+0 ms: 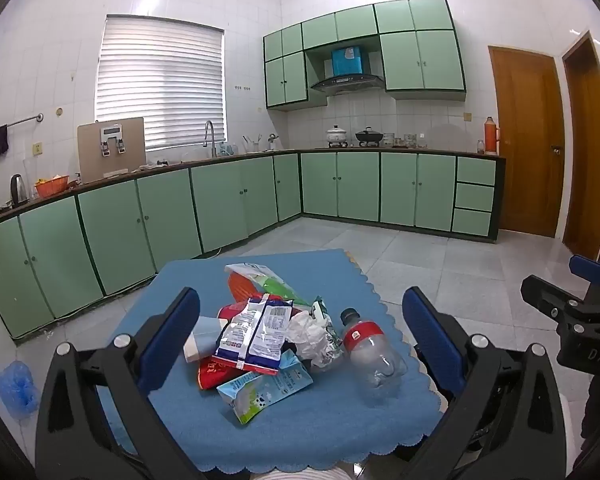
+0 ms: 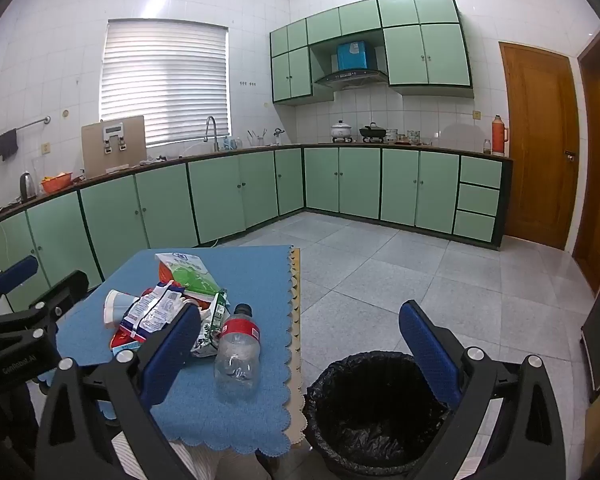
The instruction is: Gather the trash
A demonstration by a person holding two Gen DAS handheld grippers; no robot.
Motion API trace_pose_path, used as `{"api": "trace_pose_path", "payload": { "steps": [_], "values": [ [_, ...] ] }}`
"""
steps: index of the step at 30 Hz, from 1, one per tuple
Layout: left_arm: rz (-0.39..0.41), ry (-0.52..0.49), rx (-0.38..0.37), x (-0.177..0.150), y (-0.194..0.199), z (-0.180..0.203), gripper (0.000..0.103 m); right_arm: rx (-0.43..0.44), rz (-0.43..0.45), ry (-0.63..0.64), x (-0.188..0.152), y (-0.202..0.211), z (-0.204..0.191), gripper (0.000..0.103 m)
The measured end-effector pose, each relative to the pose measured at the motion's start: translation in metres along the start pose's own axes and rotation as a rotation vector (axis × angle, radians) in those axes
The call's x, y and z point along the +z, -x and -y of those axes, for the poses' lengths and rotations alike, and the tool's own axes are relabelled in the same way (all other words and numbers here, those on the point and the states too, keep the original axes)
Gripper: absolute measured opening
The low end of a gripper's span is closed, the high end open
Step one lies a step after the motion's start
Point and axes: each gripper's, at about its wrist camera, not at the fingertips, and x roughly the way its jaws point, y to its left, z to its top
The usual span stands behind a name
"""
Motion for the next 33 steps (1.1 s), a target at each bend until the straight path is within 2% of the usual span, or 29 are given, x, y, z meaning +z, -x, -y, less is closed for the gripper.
{"api": "trace_pose_path", "payload": {
  "steps": [33],
  "values": [
    [-0.010, -0.002, 0.004, -0.006, -0.008, -0.003, 0.098, 0.002, 0.001, -0.004, 0.000, 0.000, 0.000, 0.097]
  ]
}}
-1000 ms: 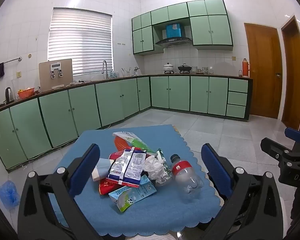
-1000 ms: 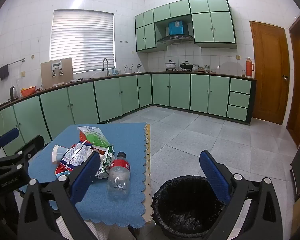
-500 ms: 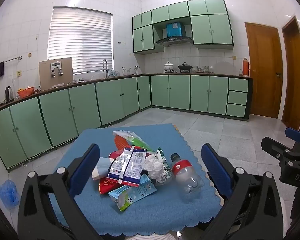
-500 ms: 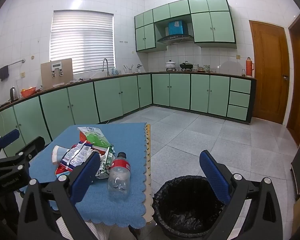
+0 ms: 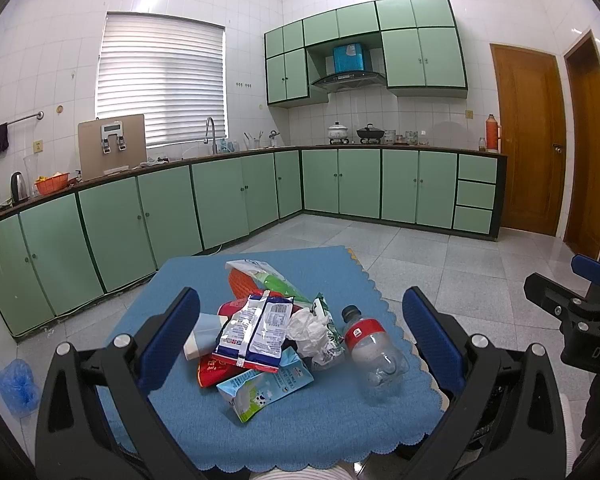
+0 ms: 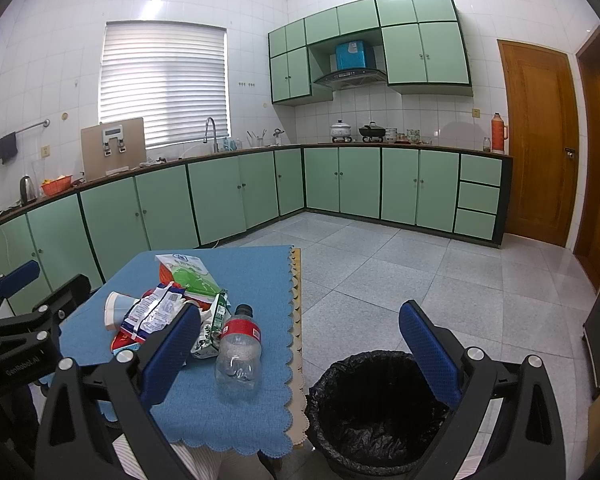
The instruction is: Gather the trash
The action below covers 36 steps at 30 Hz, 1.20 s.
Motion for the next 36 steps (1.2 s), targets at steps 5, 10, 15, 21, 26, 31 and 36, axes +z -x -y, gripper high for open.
{"api": "trace_pose_path", "payload": {
  "steps": [5, 10, 15, 21, 26, 31, 36],
  "values": [
    [0.002, 0.000, 0.002, 0.0008, 0.0010, 0.0006, 0.098, 0.000, 0.000, -0.001, -0.0001, -0.0003, -0.0001, 0.097],
    [0.001, -0.001, 0.003, -0.0016, -0.0011, -0.0001, 0.098, 0.000, 0.000, -0.002, -0.0001, -0.0003, -0.0001, 0.097],
    [0.002, -0.002, 0.003, -0.0002, -0.0001, 0.0001, 0.098, 0.001, 0.000, -0.003, -0.0002, -0.0004, 0.0001, 0.097],
    [0.001, -0.002, 0.004, -0.0006, -0.0001, -0.0009, 0.098, 0.001, 0.000, -0.003, -0.0004, -0.0007, 0.0000, 0.097],
    [0.002, -0.002, 0.003, 0.0007, 0.0009, 0.0002, 0.098, 0.001, 0.000, -0.004, -0.0005, -0.0009, -0.0001, 0.097],
    [0.001, -0.001, 0.004, -0.0013, 0.0001, -0.0012, 0.098, 0.001, 0.000, -0.004, -0.0005, -0.0010, 0.0000, 0.097],
    [0.001, -0.002, 0.003, 0.0001, -0.0006, -0.0003, 0.098, 0.002, -0.001, -0.006, -0.0005, -0.0011, 0.0003, 0.097]
  ]
}}
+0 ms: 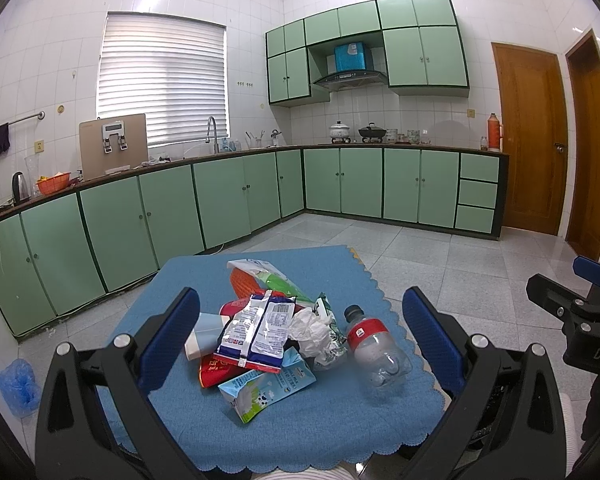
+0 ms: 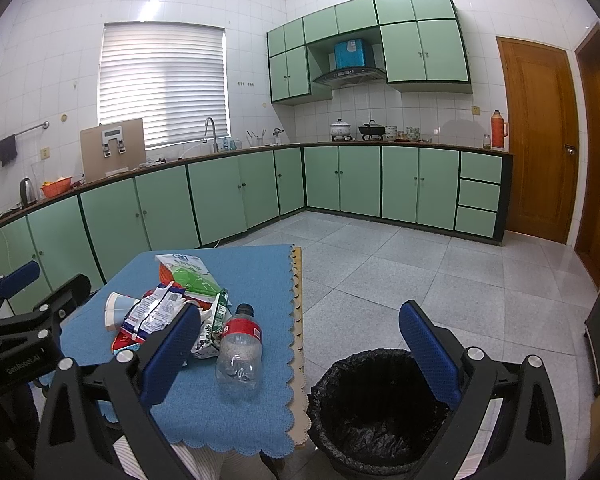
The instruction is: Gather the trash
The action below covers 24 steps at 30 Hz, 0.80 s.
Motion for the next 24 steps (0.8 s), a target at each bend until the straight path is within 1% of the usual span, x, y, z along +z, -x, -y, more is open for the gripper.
{"api": "trace_pose_path", "payload": {
  "steps": [24],
  "values": [
    [-0.003, 0.004, 0.005, -0.0038, -0.0062, -0.0040, 0.098, 0.003, 0.003, -0.004, 0.0012, 0.0027, -0.0004, 0.097]
  ]
}}
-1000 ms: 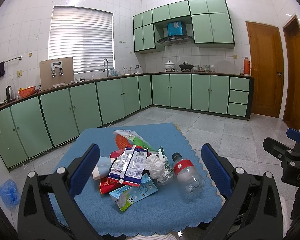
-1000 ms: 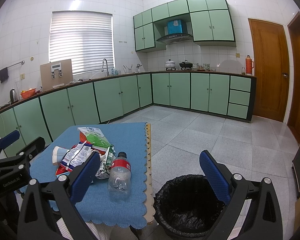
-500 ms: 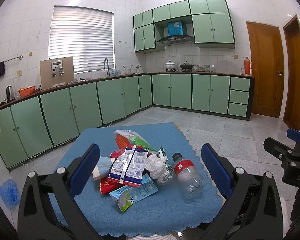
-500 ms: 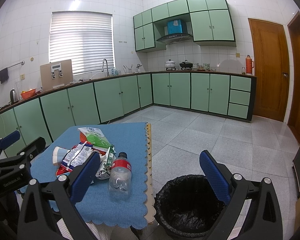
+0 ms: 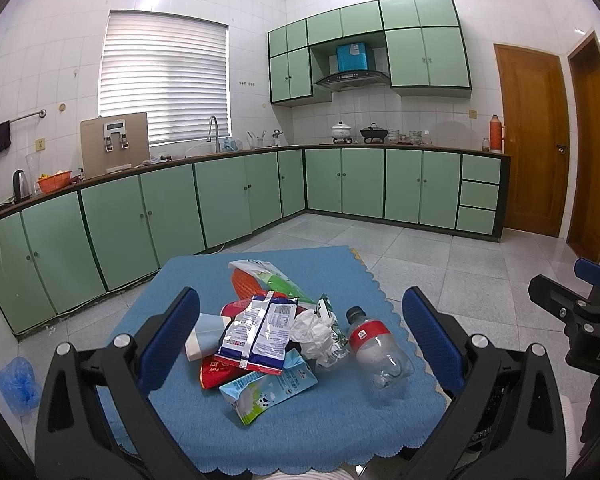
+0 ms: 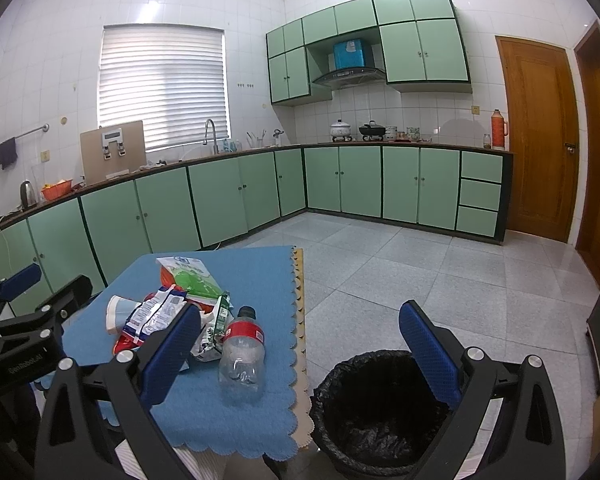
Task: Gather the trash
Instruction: 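Grasp the clear red-label bottle with the right gripper while the left gripper approaches the white plastic bag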
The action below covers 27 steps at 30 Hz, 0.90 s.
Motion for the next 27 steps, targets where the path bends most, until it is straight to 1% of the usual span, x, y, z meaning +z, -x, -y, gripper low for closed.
{"api": "trace_pose_path", "payload": {
  "steps": [5, 9, 12, 20, 27],
  "values": [
    [0.001, -0.002, 0.016, 0.000, -0.004, -0.003, 0.098, 0.006, -0.002, -0.005, 0.003, -0.006, -0.005, 0.097],
    [-0.011, 0.014, 0.037, -0.003, -0.012, -0.013, 0.098, 0.018, -0.009, -0.010, -0.001, -0.012, -0.009, 0.097],
    [-0.017, 0.008, 0.056, -0.006, -0.018, -0.019, 0.098, 0.026, -0.025, -0.014, -0.005, -0.020, -0.013, 0.097],
    [-0.081, -0.008, 0.088, -0.027, -0.041, -0.040, 0.098, 0.044, -0.067, -0.009, -0.019, -0.047, -0.019, 0.097],
    [-0.117, -0.013, 0.085, -0.039, -0.063, -0.050, 0.098, 0.066, -0.094, 0.009, -0.033, -0.076, -0.028, 0.097]
  ]
}}
